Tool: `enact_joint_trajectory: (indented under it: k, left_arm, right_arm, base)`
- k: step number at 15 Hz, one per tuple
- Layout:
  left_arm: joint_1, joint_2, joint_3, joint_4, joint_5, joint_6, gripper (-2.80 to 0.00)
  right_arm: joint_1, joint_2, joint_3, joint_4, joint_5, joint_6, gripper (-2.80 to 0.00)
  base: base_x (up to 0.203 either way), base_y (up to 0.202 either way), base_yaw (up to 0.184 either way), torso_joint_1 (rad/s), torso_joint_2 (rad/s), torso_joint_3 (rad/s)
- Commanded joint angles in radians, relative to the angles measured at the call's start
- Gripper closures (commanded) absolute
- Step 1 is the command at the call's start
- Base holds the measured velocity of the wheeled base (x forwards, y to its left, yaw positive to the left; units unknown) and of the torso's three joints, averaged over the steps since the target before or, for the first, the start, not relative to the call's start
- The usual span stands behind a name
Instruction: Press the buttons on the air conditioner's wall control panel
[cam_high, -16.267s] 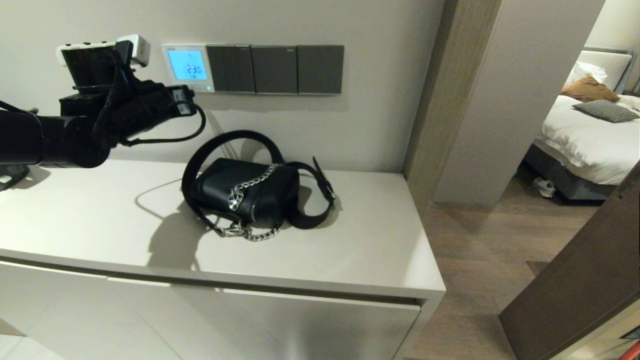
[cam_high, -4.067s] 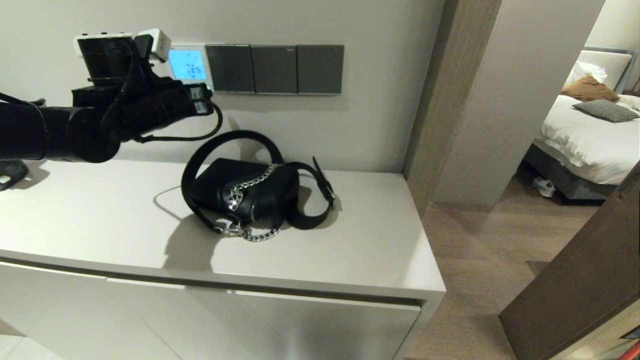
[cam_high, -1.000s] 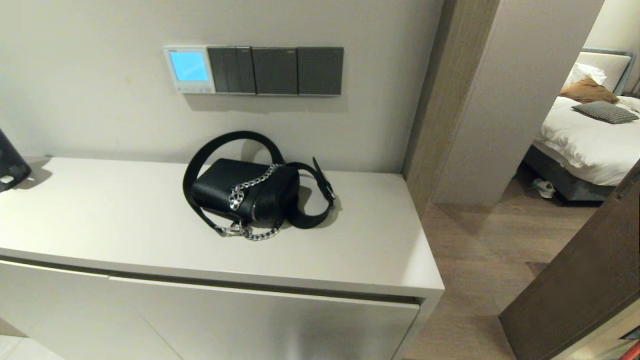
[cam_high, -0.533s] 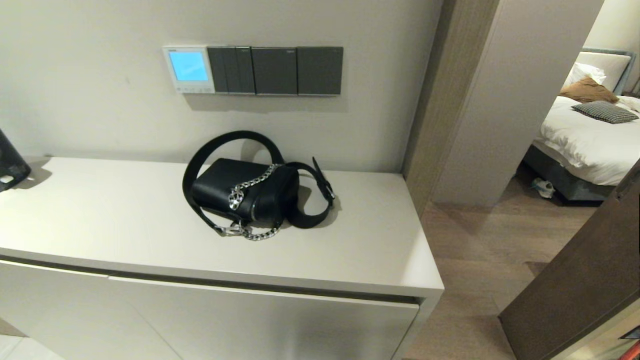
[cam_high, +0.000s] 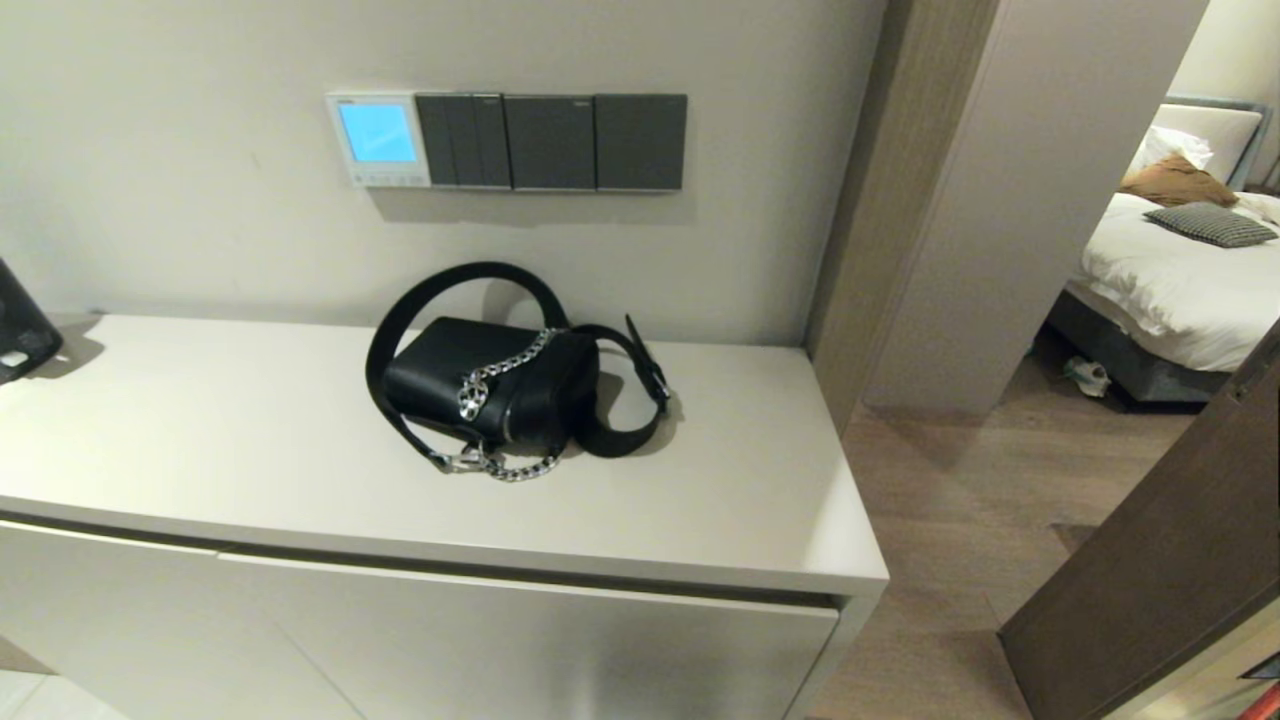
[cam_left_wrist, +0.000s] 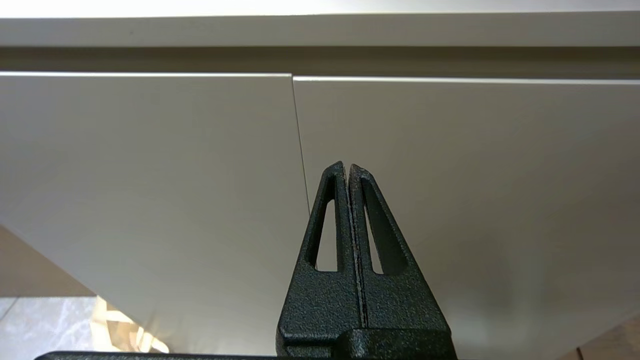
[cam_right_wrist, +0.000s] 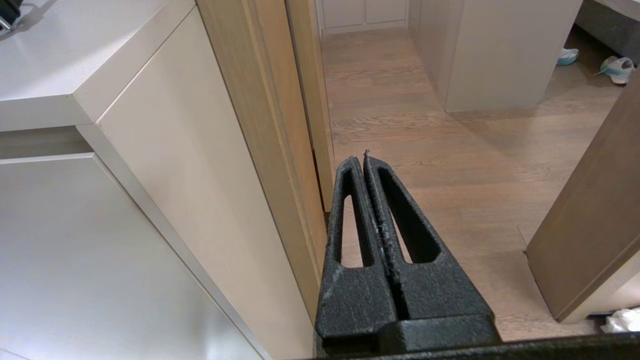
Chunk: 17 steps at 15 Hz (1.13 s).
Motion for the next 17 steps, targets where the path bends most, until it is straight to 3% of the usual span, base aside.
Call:
enact_joint_trajectory:
  k: [1, 4, 7, 17]
  left_arm:
    - [0.000, -0.016, 0.002, 0.005, 0.000, 0.002, 0.00]
    - [0.000, -0.016, 0.004, 0.003, 0.000, 0.003, 0.00]
    - [-0.003, -0.016, 0.008, -0.019, -0.001, -0.046, 0.00]
    - [-0.002, -0.016, 0.016, -0.045, 0.005, -0.052, 0.00]
  right_arm:
    - [-0.001, 0.002, 0.002, 0.000, 0.000, 0.000, 0.00]
    - [0.001, 0.002, 0.002, 0.000, 0.000, 0.000, 0.00]
    - [-0.001, 0.002, 0.002, 0.000, 0.000, 0.000, 0.00]
    - [0.001, 0.002, 0.002, -0.001, 0.000, 0.000, 0.00]
  base:
    - [0.000, 0.000, 0.000, 0.000, 0.00, 0.000]
    - [0.000, 0.000, 0.000, 0.000, 0.00, 0.000]
    - [0.000, 0.000, 0.000, 0.000, 0.00, 0.000]
    - [0.000, 0.000, 0.000, 0.000, 0.00, 0.000]
